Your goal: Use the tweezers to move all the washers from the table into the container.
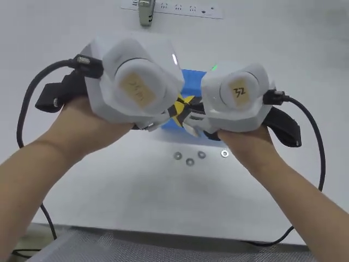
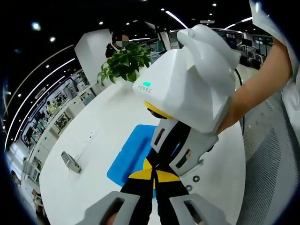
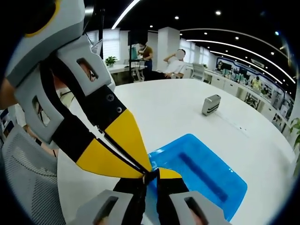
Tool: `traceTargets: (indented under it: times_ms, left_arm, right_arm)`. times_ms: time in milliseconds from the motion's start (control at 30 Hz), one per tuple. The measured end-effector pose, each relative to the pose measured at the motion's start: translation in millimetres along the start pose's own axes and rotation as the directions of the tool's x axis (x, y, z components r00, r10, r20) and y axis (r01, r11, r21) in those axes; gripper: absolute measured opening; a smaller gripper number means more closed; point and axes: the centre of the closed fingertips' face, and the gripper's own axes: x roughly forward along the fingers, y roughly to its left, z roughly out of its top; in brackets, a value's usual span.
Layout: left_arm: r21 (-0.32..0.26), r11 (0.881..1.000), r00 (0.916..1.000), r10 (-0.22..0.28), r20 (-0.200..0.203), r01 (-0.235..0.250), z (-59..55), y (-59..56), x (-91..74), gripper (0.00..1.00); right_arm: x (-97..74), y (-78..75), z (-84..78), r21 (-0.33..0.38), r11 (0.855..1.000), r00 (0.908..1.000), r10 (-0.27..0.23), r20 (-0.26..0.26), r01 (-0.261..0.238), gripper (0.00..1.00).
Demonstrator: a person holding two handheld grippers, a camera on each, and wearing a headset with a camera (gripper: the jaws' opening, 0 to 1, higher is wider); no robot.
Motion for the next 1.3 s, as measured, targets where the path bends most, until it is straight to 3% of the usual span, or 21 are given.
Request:
traceTargets:
  times_ms: [267, 500, 600, 767, 900, 1067, 1167, 1300]
  left_arm:
    - [0.006, 1.000, 0.9998, 0.018, -0.013, -0.018, -6.7, -2.5, -3.0, 0.00]
    - [-0.061, 0.997, 0.9981, 0.039, 0.047, -0.037, 4.8, 2.6, -8.8, 0.00]
    - [-0.068, 0.996, 0.9975, 0.057, 0.043, -0.054, 4.1, 6.3, -9.9, 0.00]
    - [-0.122, 0.990, 0.9955, 0.084, 0.043, -0.078, -4.7, 12.9, -15.6, 0.00]
    - [-0.161, 0.983, 0.9947, 0.092, 0.044, -0.084, -10.0, 14.9, -19.1, 0.00]
    - [-0.192, 0.976, 0.9926, 0.115, 0.041, -0.105, -14.6, 22.3, -23.4, 0.00]
    - [-0.196, 0.974, 0.9919, 0.121, 0.037, -0.112, -17.1, 26.5, -23.9, 0.01]
    - [-0.203, 0.971, 0.9904, 0.133, 0.038, -0.123, -18.2, 32.3, -24.8, 0.00]
  right_arm:
    - [-4.1, 0.4, -4.0, -0.006, 1.000, 0.9998, -0.008, -0.017, 0.008, 0.03]
    - [-7.2, -2.0, 5.1, -0.039, 0.999, 0.9998, -0.012, -0.014, 0.011, 0.03]
    - [-7.3, -6.3, 6.5, -0.153, 0.988, 0.9981, -0.028, -0.056, 0.019, 0.03]
    - [-3.6, -5.3, 2.7, -0.263, 0.964, 0.9909, -0.008, -0.134, -0.028, 0.03]
    - [5.7, -2.3, -2.1, -0.264, 0.962, 0.9844, 0.026, -0.174, -0.072, 0.03]
    - [11.9, 2.5, 4.4, -0.276, 0.956, 0.9828, 0.048, -0.178, -0.097, 0.03]
    - [16.2, -0.3, 6.7, -0.307, 0.945, 0.9794, 0.052, -0.195, -0.112, 0.03]
    - [21.1, -4.3, 11.6, -0.301, 0.946, 0.9800, 0.067, -0.188, -0.122, 0.03]
